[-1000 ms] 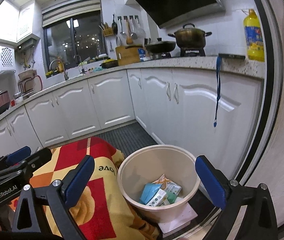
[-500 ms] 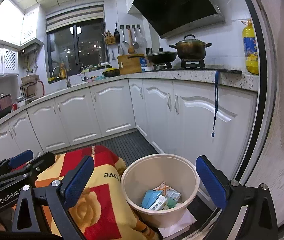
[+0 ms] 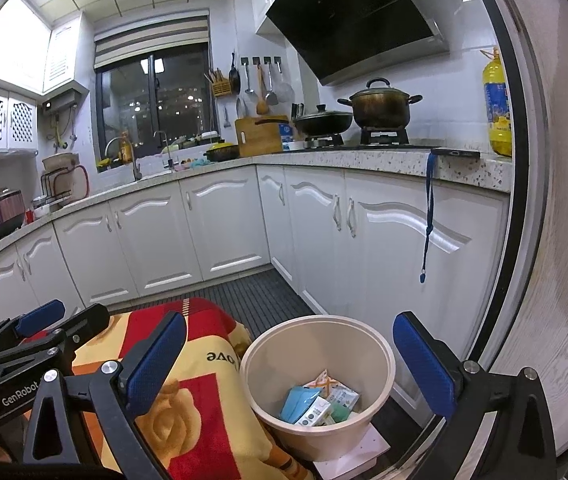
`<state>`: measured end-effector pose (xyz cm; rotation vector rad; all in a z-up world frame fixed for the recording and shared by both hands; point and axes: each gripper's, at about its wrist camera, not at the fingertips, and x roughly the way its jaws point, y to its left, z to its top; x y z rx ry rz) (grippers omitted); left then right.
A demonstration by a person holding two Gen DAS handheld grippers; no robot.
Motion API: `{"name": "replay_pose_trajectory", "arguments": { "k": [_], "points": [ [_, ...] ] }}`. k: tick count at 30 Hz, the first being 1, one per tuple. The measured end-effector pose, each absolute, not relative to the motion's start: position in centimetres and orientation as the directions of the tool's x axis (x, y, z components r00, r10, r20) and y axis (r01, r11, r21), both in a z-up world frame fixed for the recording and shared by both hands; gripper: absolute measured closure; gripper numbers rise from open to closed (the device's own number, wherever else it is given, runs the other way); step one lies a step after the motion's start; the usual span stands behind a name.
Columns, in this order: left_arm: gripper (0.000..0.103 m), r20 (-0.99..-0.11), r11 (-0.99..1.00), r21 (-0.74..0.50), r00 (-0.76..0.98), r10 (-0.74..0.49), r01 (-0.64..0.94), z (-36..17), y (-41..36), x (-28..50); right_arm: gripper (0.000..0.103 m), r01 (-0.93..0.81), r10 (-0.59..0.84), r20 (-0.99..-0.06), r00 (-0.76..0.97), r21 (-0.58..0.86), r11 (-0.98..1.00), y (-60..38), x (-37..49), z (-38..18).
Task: Collect trash
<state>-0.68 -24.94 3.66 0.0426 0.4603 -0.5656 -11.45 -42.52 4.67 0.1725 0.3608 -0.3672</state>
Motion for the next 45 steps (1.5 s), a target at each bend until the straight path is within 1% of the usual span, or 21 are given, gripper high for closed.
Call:
{"name": "replay_pose_trajectory", "arguments": {
  "k": [45],
  "points": [
    [0.024,-0.457,0.860,-0.038,0.756,-0.468,0.509,2.8,-25.6,-0.4,0.000,0.389,-0.327,-0.392,0.860,0.086,0.917,-43.5,-11.1,3.6]
  ]
}}
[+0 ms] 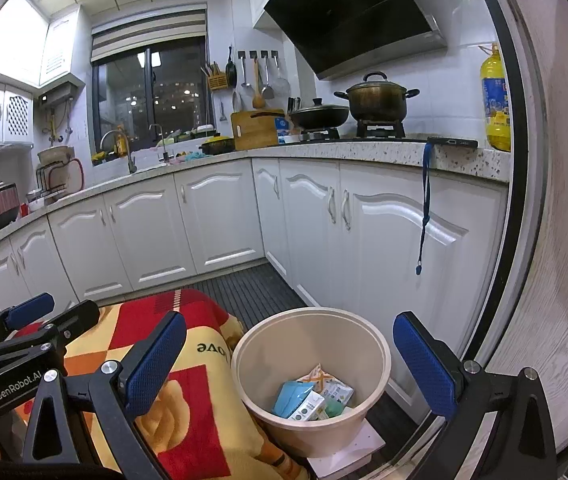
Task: Collect trash
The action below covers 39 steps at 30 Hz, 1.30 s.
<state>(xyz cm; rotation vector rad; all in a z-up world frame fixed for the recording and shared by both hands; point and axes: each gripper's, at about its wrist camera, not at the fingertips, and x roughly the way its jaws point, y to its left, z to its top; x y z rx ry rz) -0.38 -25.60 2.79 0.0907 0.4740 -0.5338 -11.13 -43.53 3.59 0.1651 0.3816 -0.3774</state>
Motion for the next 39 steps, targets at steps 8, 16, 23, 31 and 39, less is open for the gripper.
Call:
{"name": "replay_pose_trajectory", "arguments": {
  "k": [8,16,23,31,39],
  "points": [
    [0.024,-0.464,0.858,-0.047,0.750,-0.472,0.511,2.65,-25.53,-0.26,0.000,0.390,-0.327,-0.394,0.859,0.089,0.916,-43.68,-11.01,3.42],
    [0.024,-0.467,0.856,-0.040,0.748,-0.472,0.515,2.54,-25.64,-0.26,0.000,0.390,-0.326,-0.396,0.858,0.090,0.917,-43.79,-10.97,3.24],
    [0.024,-0.469,0.854,-0.037,0.745,-0.474,0.520,2.43,-25.63,-0.26,0.000,0.386,-0.322,-0.402,0.857,0.088,0.918,-43.84,-10.68,3.05],
    [0.024,-0.470,0.854,-0.038,0.745,-0.474,0.519,2.44,-25.61,-0.24,0.000,0.382,-0.319,-0.408,0.856,0.082,0.920,-43.95,-10.34,2.85],
    [0.024,-0.470,0.853,-0.039,0.744,-0.475,0.520,2.47,-25.61,-0.23,0.000,0.380,-0.317,-0.410,0.855,0.081,0.921,-43.89,-10.24,2.72]
  ]
}}
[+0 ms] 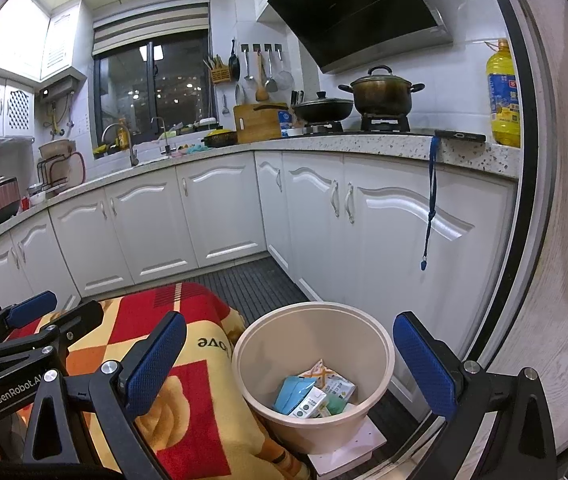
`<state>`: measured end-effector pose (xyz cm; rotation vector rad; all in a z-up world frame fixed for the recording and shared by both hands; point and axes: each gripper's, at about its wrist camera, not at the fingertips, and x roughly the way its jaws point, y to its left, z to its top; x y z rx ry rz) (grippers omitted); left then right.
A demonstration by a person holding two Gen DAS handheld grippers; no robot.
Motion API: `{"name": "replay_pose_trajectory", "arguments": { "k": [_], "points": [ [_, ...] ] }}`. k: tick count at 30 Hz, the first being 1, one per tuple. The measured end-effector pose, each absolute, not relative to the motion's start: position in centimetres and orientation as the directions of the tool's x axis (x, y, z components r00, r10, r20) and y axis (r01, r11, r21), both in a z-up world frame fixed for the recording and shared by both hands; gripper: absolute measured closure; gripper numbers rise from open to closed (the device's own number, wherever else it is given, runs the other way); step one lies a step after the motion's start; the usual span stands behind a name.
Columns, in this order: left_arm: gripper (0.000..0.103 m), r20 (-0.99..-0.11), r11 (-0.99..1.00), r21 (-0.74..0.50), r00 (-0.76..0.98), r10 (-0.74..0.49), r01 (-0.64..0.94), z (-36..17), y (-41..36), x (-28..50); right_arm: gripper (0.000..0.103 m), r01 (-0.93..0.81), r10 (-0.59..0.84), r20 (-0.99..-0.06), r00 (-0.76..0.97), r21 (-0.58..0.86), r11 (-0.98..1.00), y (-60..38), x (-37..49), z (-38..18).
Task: Collect trash
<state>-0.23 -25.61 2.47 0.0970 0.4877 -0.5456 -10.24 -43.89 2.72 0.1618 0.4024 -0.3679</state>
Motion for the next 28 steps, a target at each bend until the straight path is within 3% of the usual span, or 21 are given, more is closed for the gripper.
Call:
{"name": "replay_pose_trajectory", "arguments": {
  "k": [28],
  "points": [
    [0.024,-0.472,0.836,-0.051,0.724,-0.503,0.547,1.62,-25.92,0.00,0.000,0.376,-0.306,-0.436,0.846,0.081,0.923,-44.71,-9.37,1.96]
  ]
}}
